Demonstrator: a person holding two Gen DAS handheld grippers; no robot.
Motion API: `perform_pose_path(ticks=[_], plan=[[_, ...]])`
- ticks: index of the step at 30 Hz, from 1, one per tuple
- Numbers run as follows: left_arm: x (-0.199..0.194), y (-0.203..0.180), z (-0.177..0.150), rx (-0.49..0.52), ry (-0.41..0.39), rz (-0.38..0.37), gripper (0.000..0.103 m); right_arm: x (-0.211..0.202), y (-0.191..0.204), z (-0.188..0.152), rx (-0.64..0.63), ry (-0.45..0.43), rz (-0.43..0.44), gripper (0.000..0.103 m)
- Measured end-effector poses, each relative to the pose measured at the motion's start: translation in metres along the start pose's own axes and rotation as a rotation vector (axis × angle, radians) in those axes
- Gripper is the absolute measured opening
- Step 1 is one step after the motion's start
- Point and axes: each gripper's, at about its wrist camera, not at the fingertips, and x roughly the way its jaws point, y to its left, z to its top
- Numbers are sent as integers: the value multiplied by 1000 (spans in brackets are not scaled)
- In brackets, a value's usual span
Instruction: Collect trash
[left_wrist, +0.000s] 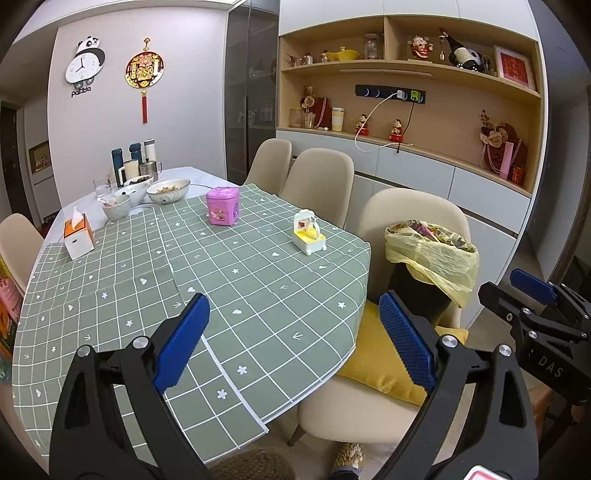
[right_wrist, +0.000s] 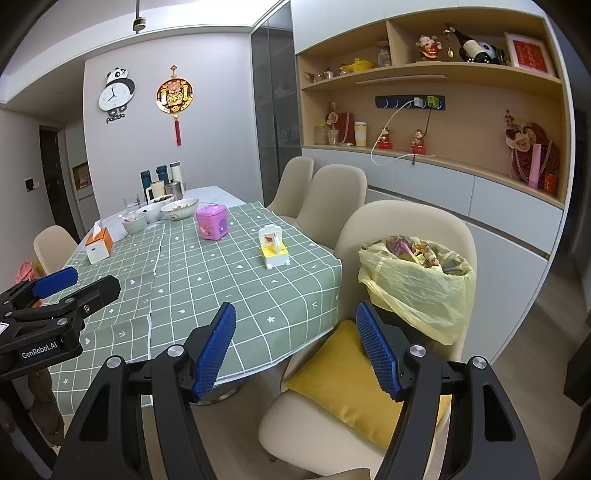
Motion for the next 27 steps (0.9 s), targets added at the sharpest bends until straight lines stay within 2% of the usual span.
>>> perform_pose_path(ticks=[20, 27], plan=[[5, -8, 1, 17, 0, -16, 89, 0, -10, -4, 11, 4, -17, 64], [13, -3, 1, 15, 22, -28, 89, 2, -8, -4, 13, 9, -16, 64]])
